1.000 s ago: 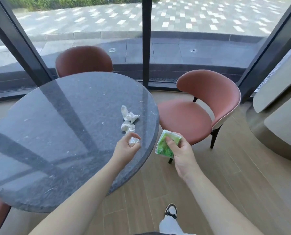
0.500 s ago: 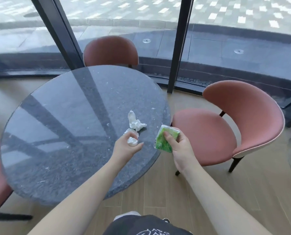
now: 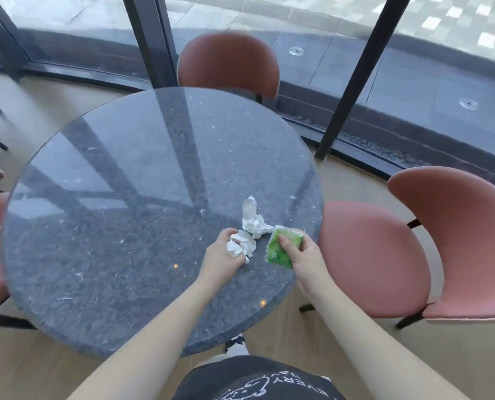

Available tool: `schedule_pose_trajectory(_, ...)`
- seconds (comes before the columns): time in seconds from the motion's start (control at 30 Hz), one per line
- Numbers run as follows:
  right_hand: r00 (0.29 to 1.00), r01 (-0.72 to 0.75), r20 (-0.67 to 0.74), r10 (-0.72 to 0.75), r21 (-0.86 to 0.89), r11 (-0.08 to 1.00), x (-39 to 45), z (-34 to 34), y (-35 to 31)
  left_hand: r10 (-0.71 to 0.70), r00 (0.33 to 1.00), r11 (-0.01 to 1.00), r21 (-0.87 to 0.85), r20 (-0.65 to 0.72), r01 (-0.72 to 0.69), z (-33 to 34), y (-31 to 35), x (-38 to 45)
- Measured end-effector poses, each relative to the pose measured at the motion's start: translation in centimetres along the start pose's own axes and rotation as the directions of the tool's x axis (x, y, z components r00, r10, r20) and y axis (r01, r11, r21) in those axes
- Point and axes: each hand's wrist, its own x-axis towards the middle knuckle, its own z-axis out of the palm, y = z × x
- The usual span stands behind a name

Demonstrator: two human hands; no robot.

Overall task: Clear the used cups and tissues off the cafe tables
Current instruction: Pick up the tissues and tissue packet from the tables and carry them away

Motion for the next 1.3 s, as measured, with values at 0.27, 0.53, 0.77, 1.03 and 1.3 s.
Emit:
schedule_pose_trajectory(0.27,0.998,-0.044,-0.044,0.043,-0.024,0.999,3.7,-0.7,-0.2,-0.018,0.984,0.902,0.427,0.175,-0.06,3.1,-3.4,5.0)
schedule_pose_trajectory(0.53,0.998,-0.062,0.007,0.062,-0.032,0.998,8.0,-1.5,-1.1,0.107,0.988,0.76,0.632,0.108,-0.152,5.0,-5.4,5.8)
schedule_pose_trajectory(0.77,0.992,-0.07,0.108,0.072,-0.023,0.997,11.7,-0.6,-2.4,-0.008,1.0,0.897,0.442,0.013,0.002,3.7,-4.9,5.5)
schedule_pose_trajectory(1.03,0.989,-0.055,0.137,0.058,-0.023,0.998,14.0,-1.8,-3.0,0.335,0.935,0.856,0.451,-0.111,-0.253,2.9,0.3,6.7)
schedule_pose_trajectory(1.3,0.993,-0.069,0.094,0.07,-0.01,0.998,14.8,-5.0,-3.6,0.172,0.978,0.712,0.671,0.119,-0.207,7.6,2.9,10.8)
